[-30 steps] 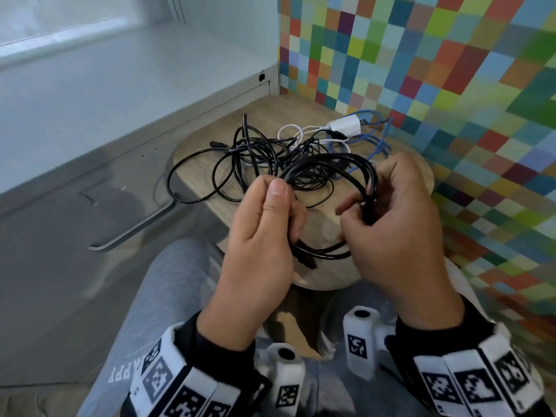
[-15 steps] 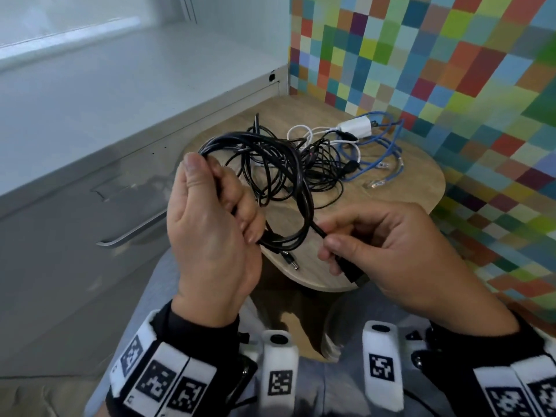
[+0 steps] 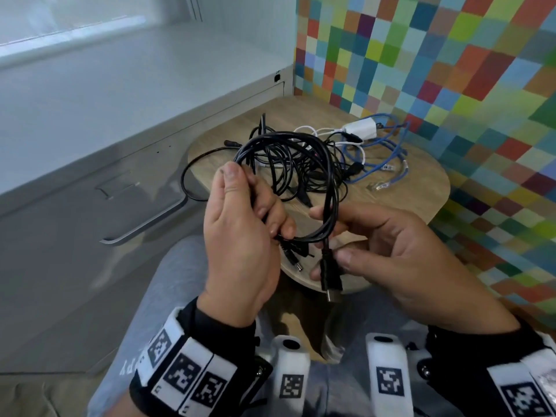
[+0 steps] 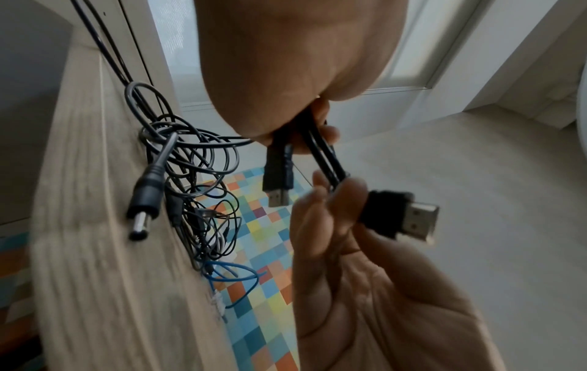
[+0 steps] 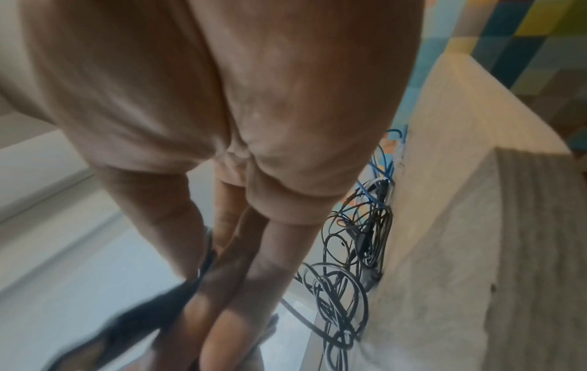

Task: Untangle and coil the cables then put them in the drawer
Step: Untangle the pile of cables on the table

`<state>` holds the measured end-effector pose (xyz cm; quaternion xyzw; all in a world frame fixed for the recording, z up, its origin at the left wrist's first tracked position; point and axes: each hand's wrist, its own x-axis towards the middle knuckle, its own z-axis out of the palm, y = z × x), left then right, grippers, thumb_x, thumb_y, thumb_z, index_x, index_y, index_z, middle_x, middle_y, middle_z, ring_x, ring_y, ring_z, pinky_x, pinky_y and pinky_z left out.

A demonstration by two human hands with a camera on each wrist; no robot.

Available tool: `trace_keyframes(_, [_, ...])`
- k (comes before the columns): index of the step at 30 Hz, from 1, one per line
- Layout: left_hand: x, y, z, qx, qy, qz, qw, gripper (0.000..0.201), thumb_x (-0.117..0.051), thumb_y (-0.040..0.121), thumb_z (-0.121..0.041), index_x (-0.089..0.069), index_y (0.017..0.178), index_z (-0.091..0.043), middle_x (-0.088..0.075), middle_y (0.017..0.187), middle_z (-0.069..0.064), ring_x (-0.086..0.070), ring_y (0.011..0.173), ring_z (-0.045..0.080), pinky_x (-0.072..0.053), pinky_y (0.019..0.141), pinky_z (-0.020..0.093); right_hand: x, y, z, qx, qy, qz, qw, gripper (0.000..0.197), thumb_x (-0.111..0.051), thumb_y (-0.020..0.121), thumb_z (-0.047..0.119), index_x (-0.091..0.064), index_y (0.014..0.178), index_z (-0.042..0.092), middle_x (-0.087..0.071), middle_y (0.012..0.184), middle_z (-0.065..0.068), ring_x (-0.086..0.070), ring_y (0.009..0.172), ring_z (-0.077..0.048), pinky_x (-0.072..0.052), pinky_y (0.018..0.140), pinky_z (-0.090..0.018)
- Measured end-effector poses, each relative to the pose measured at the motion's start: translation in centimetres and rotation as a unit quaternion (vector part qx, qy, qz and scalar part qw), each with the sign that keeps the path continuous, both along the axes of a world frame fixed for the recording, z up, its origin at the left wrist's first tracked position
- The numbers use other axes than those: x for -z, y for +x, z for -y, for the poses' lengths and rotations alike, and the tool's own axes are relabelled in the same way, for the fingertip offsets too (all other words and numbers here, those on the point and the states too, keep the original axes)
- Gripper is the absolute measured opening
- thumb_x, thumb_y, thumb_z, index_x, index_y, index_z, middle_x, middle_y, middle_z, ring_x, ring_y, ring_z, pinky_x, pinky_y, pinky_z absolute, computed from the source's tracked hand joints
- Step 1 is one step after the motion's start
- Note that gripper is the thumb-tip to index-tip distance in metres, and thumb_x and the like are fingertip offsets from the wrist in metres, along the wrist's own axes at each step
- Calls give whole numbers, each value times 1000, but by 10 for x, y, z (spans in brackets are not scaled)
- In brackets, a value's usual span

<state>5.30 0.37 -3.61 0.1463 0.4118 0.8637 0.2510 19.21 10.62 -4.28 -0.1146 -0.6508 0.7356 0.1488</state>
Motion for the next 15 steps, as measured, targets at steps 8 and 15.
trace_keyframes(8, [1, 12, 0, 49, 15, 7, 999, 31, -29, 113, -28, -42, 89, -14, -30, 63, 1, -33, 48, 14, -43, 50, 30, 5, -3, 1, -15, -52, -79, 995, 50, -97, 63, 17, -70, 106, 24, -71, 105, -6, -75, 88, -30, -62, 78, -35])
trace_keyframes(15, [11, 14, -1, 119, 43, 46, 991, 29, -36, 109, -33, -44, 87, -15, -36, 65, 1, -49, 64, 19, -46, 71, 35, -2, -5, 9, 66, 31, -109, 991, 43, -94, 56, 4, -65, 84, 19, -70, 87, -4, -69, 65, -20, -59, 61, -30])
